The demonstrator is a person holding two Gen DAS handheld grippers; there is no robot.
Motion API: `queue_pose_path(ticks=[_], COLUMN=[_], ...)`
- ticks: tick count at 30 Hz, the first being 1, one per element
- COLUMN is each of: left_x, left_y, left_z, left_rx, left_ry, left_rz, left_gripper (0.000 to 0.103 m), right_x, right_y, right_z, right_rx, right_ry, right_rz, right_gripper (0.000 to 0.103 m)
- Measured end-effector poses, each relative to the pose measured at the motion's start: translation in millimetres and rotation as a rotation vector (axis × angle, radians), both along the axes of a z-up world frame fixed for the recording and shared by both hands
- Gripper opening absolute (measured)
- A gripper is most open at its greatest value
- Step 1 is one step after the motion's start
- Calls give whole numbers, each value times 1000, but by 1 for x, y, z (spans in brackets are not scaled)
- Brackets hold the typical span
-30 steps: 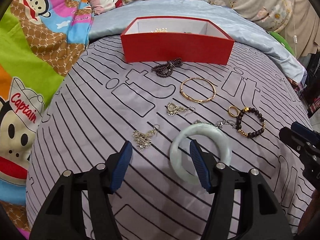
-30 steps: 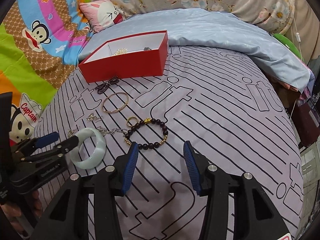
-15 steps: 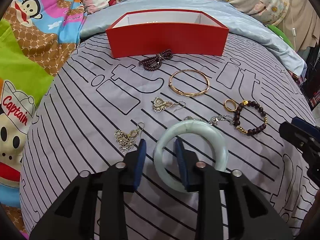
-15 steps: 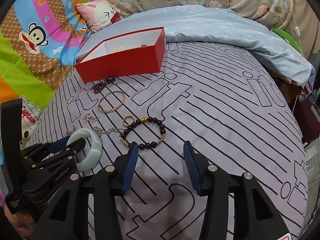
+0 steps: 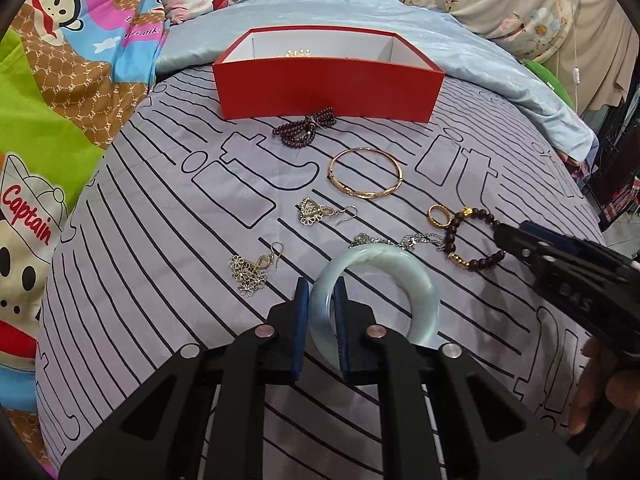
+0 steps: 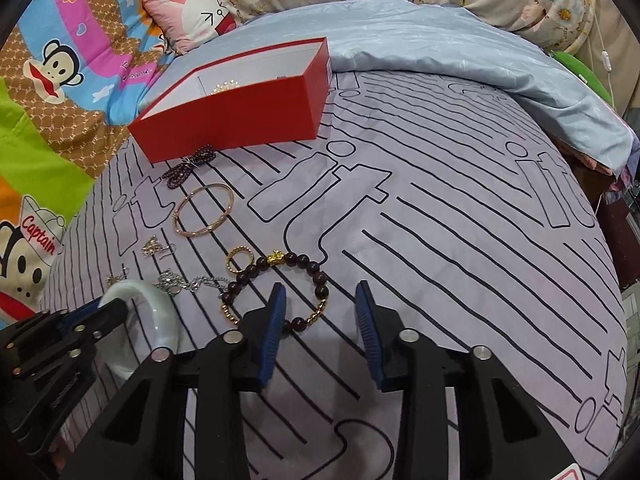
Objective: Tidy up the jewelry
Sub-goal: 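Grasp the jade bangle with left gripper while right gripper grasps the beaded bracelet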
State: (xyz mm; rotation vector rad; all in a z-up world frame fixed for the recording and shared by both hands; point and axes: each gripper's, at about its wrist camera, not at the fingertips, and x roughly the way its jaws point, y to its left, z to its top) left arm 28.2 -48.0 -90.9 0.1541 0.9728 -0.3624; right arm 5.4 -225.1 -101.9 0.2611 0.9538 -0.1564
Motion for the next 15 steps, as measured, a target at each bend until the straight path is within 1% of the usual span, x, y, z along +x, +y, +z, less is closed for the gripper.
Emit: queue_pose_path(ticks=[9, 12, 15], left_x=[-1, -1, -1], left_y=[3, 3, 4], left_z=[8, 9, 9], left_rx=[-11, -11, -12], left_ry=[0, 0, 0], left_rz=[-5, -4, -3], left_gripper=[12, 12, 12], right_x=[9, 10, 10], right_y=[1, 3, 3], right_z=[-6, -6, -6], right_rx=[-24, -40, -37], right_ry=[8, 8, 8], right_rz=[14, 19, 22], right_gripper=[16, 9, 7])
